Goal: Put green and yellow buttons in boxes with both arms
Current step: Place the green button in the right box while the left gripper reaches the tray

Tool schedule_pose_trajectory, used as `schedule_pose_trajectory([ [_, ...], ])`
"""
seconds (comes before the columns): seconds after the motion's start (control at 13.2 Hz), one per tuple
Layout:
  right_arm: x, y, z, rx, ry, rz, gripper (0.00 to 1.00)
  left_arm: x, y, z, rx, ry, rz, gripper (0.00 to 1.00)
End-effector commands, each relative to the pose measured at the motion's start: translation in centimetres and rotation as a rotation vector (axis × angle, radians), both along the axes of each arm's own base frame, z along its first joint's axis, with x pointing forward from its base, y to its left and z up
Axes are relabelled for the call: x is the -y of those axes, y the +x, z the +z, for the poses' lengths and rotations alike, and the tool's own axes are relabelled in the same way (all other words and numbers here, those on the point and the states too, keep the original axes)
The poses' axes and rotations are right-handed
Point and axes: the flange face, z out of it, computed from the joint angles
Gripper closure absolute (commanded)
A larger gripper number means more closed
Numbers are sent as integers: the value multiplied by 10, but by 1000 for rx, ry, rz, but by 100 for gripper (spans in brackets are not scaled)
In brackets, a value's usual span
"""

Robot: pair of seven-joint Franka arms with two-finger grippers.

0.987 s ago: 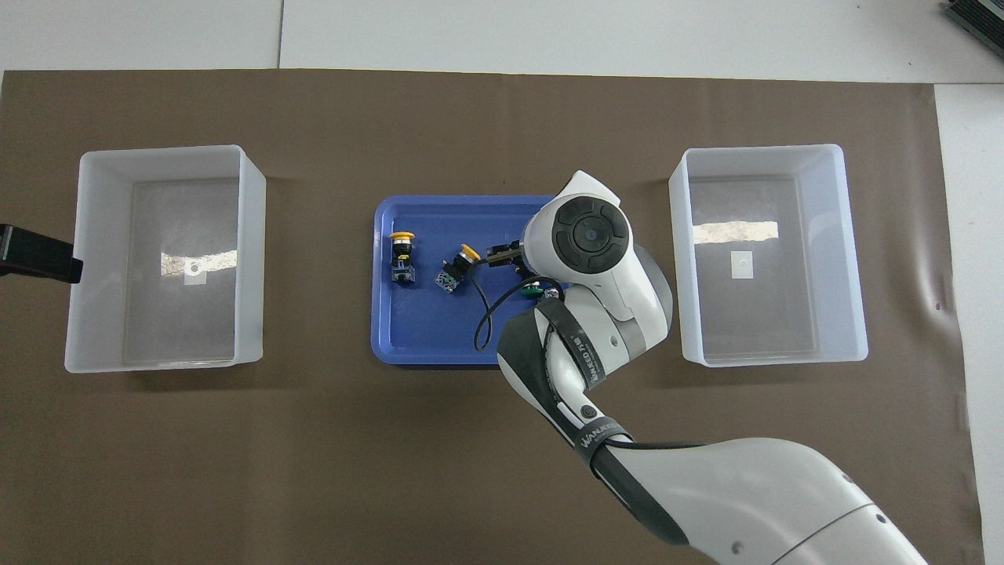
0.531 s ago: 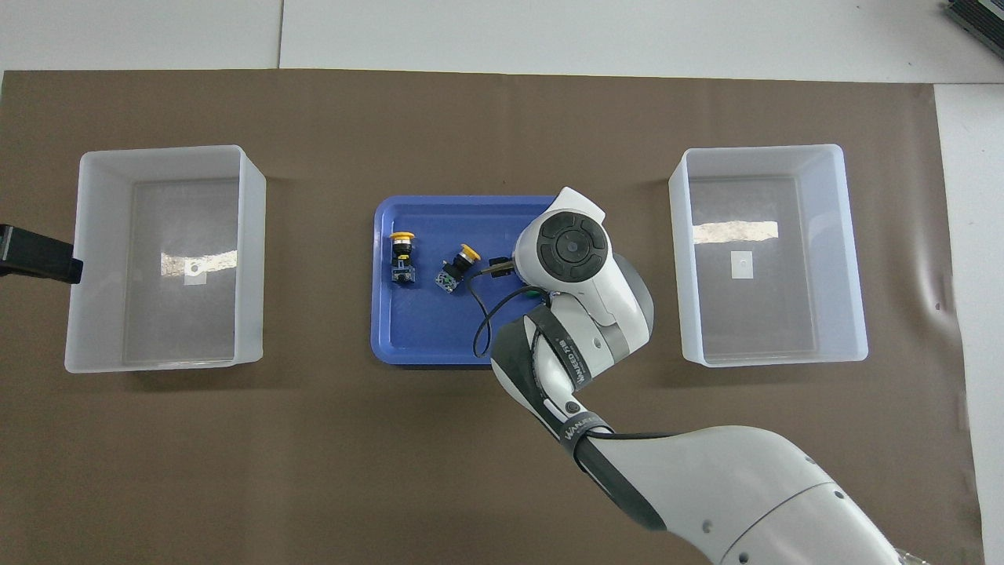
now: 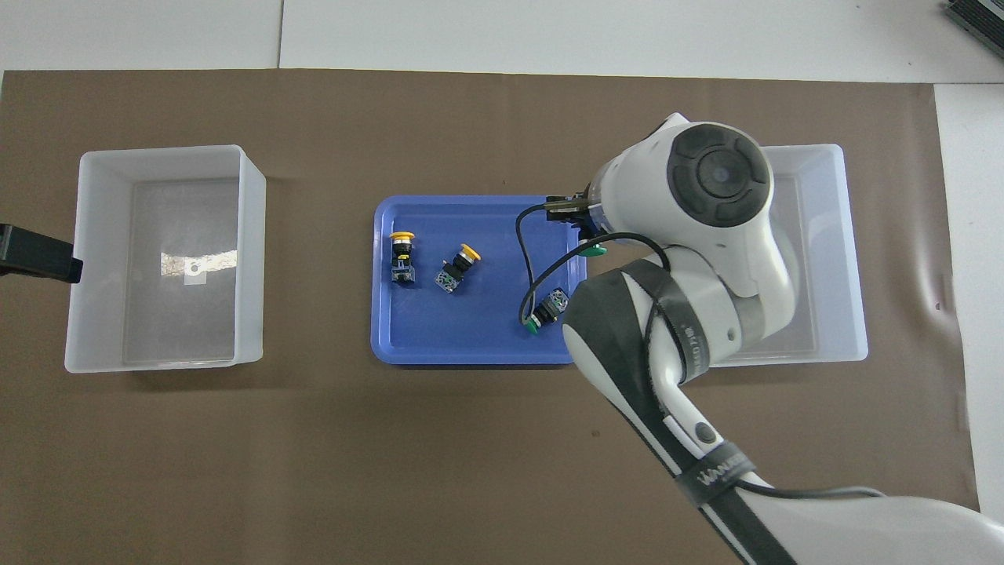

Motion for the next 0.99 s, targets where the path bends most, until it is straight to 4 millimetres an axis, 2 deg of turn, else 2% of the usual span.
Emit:
schedule_pose_trajectory([
  [0.0,63,5,-27,-29,-18,34,100,0,-10,1,-9,-13,12,0],
  [0.15,122,8,-61,-47,-43,76,100,0,-10,1,-9,-13,13,0],
  [0.3,155,5,-99,11,-59,115,100,0,-9,0,-10,-13,12,0],
  [0.53,200,-4,-133,1,-88,190,100,-1,-10,1,-9,-13,13,0],
  [0.68,206,-3,-140,21,-99,216,90,12,-11,1,-9,-13,-11,0],
  [0.91,214,-5,-162,17,-101,208,56,42,-10,-7,38,-16,-65,0],
])
